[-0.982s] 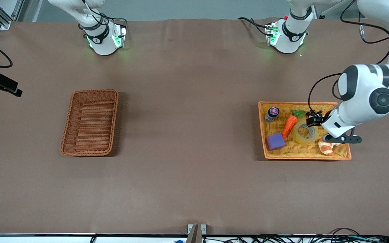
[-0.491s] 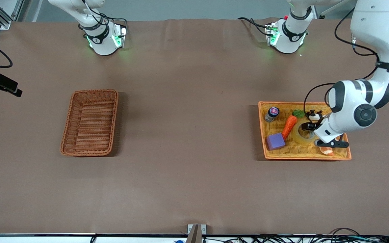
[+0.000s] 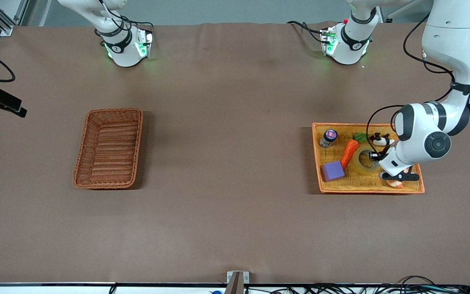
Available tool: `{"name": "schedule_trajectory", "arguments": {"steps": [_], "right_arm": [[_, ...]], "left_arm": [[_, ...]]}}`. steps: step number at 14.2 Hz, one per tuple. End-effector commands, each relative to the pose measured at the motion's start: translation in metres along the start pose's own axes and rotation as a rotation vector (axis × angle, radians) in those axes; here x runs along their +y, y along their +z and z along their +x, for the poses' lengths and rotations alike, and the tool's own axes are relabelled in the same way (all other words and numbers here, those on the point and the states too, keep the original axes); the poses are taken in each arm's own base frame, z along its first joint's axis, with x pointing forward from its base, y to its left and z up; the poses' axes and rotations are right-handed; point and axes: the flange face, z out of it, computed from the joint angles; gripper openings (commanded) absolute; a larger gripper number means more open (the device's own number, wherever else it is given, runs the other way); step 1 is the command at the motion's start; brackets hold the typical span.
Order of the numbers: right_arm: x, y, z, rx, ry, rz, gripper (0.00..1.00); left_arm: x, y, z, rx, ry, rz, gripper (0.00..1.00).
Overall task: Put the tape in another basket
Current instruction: 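Lower the left gripper and grasp the yellow tape roll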
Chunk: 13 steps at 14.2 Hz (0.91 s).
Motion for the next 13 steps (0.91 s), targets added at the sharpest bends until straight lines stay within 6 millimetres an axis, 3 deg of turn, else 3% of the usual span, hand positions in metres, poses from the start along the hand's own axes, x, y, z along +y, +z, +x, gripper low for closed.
{"name": "schedule_trajectory", "arguments": {"steps": [1, 3, 4, 5, 6, 8, 9, 13], "right_arm": [[0.002, 0.0, -0.002, 0.002, -0.001, 0.004, 1.0], [0.002, 0.0, -0.002, 0.002, -0.001, 0.004, 1.0], [0.002, 0.0, -0.002, 0.002, -0.001, 0.004, 1.0], [0.002, 0.0, -0.002, 0.003, -0.001, 0.004, 1.0], [0.002, 0.0, -0.002, 0.003, -0.001, 0.004, 1.0], [0.002, 0.0, -0.002, 0.003, -0.001, 0.004, 1.0], [0.003, 0.0, -0.002, 0.003, 0.001, 0.004, 1.0], [0.007, 0.001, -0.002, 0.001, 0.008, 0.006, 1.0]], "left_arm": [[0.0, -0.058, -0.006, 0.057, 0.016, 0.016, 0.05], [0.006, -0.116, -0.013, 0.072, 0.008, 0.019, 0.06], [0.018, -0.149, -0.017, 0.075, 0.024, 0.017, 0.06], [0.041, -0.177, -0.021, 0.079, 0.063, 0.016, 0.07], [0.068, -0.193, -0.023, 0.085, 0.109, 0.015, 0.08], [0.137, -0.219, -0.025, 0.106, 0.152, 0.003, 0.09], [0.16, -0.226, -0.025, 0.114, 0.137, -0.006, 0.08], [0.304, -0.223, -0.037, 0.096, 0.047, -0.102, 0.07]]}}
